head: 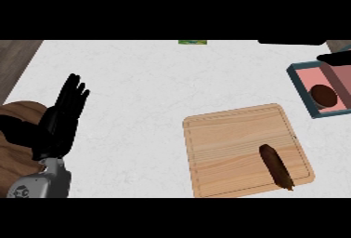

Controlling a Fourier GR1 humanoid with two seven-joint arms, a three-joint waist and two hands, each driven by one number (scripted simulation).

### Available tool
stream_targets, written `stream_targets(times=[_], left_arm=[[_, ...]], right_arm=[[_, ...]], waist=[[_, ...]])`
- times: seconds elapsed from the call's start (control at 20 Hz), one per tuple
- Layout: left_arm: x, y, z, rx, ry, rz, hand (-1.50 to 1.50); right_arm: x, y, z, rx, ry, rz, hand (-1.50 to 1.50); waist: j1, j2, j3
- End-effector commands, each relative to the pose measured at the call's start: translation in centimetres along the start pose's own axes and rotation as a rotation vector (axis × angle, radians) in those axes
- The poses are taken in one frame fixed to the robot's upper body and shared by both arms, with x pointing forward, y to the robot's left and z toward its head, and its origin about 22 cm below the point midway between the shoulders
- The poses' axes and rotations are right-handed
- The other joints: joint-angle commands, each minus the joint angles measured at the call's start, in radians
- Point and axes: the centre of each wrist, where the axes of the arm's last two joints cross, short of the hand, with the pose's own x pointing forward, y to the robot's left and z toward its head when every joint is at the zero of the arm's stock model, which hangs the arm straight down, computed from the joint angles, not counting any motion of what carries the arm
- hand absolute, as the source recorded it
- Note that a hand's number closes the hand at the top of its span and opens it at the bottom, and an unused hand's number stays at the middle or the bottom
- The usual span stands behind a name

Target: Pick the cupcake from the cutting board and place it in the cardboard box

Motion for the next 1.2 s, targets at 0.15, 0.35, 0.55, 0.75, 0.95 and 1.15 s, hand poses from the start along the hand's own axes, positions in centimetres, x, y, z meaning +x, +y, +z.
stream_targets(times=[0.15,0.35,0.55,0.75,0.95,1.15], left_arm=[[0.1,0.5,0.4,0.010,-0.001,-0.002,0.00],[0.1,0.4,0.2,0.023,0.006,0.005,0.00],[0.5,0.6,1.0,0.022,0.000,0.005,0.00],[0.1,0.7,-0.8,0.001,0.005,0.006,0.00],[0.9,-0.6,-0.1,0.012,0.011,0.009,0.00],[-0.9,1.4,0.7,0.004,0.010,0.008,0.00]], right_arm=[[-1.3,-3.5,-1.4,-0.099,0.095,-0.482,-1.50],[-3.9,-3.2,-0.3,-0.121,0.115,-0.608,-1.50],[-7.8,-5.5,0.6,-0.171,0.121,-0.673,-1.50],[-8.8,-5.7,1.0,-0.235,0.140,-0.675,-1.50],[-12.6,-7.0,2.9,-0.224,0.122,-0.686,-1.50],[-14.5,-6.9,4.4,-0.249,0.109,-0.675,-1.50]], waist=[[-0.019,-0.007,0.000],[-0.022,-0.006,-0.002],[-0.019,-0.007,-0.002],[-0.021,-0.006,-0.002],[-0.014,-0.003,-0.001],[-0.013,-0.004,-0.002]])
